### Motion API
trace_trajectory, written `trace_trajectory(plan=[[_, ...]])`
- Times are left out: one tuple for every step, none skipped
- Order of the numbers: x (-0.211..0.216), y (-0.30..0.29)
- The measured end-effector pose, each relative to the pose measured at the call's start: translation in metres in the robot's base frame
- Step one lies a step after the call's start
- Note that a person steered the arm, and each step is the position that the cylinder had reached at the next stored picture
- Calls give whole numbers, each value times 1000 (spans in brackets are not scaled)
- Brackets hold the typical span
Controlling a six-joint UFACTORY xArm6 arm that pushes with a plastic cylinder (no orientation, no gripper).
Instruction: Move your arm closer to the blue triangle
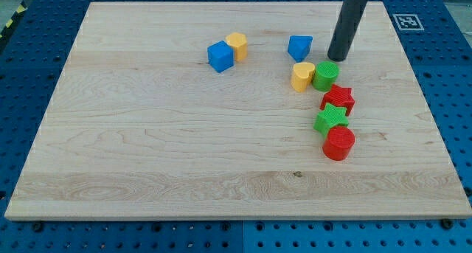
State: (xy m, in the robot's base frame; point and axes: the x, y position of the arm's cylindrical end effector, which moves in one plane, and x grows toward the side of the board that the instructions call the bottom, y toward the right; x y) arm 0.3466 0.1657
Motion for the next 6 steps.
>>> trace_trajectory(plan=[[25, -6], [40, -4], [-26, -3], [-29, -2], [-29, -1], [-29, -1]])
